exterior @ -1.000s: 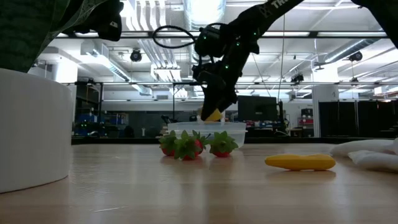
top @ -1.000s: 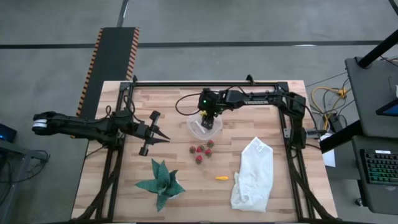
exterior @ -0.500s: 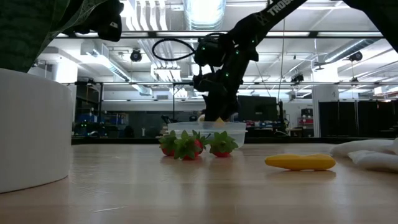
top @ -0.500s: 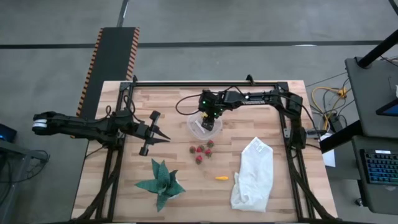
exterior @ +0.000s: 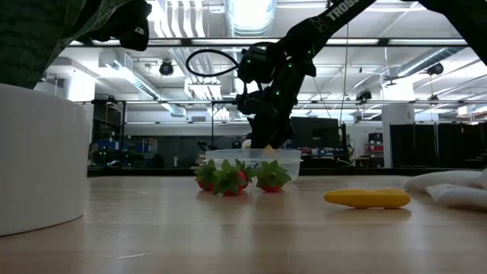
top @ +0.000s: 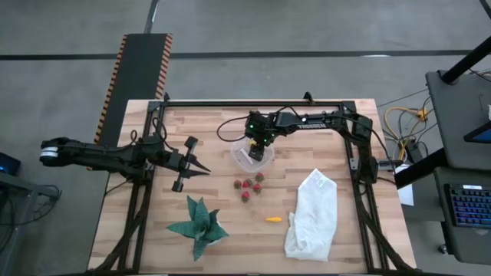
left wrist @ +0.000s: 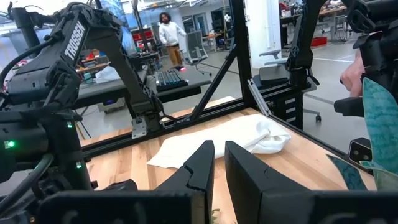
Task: Pick and placing Produce into tupperware
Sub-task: Put the lemon into the bin, then put the corn into the bin
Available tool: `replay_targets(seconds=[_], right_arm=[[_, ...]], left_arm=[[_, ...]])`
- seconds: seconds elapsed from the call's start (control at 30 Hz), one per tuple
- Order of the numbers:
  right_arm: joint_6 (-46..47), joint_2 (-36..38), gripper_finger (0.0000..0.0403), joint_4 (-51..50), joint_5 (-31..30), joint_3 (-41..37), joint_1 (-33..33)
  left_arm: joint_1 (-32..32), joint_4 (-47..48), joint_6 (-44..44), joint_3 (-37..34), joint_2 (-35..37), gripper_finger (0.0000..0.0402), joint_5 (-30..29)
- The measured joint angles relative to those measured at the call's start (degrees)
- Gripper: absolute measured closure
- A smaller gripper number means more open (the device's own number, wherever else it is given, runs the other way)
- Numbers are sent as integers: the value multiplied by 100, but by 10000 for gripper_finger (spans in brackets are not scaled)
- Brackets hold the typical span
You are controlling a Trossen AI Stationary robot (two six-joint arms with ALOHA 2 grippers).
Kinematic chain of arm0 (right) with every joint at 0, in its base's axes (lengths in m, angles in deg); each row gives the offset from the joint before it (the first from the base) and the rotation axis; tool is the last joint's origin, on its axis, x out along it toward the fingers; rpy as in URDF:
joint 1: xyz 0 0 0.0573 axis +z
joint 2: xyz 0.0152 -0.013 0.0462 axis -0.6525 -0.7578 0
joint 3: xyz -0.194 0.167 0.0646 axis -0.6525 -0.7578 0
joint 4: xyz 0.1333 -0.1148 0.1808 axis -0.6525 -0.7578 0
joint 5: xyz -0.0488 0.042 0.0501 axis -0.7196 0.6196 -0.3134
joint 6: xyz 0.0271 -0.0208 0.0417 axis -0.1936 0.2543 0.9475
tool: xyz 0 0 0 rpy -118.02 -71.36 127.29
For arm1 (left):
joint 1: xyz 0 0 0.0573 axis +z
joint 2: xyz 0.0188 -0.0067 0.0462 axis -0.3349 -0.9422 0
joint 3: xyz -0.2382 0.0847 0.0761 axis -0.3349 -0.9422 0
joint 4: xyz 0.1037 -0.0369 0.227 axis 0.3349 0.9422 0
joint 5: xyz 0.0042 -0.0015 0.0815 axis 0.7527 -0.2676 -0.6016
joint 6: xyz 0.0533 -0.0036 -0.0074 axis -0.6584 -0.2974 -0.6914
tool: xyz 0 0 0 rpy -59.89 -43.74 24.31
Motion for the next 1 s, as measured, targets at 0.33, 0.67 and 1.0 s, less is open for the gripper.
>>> replay_targets(seconds=[0.33, 0.67, 1.0], right_arm=[[55, 2, 169, 1, -1, -4, 0], [-206, 497, 195, -2, 44, -9, 86], [-229, 2203, 196, 7, 447, -9, 1112]], left_arm=[[0, 0, 0, 0, 0, 377, 0], [0, 5, 0, 0, 0, 377, 0], [-2, 7, 2, 0, 0, 377, 0]])
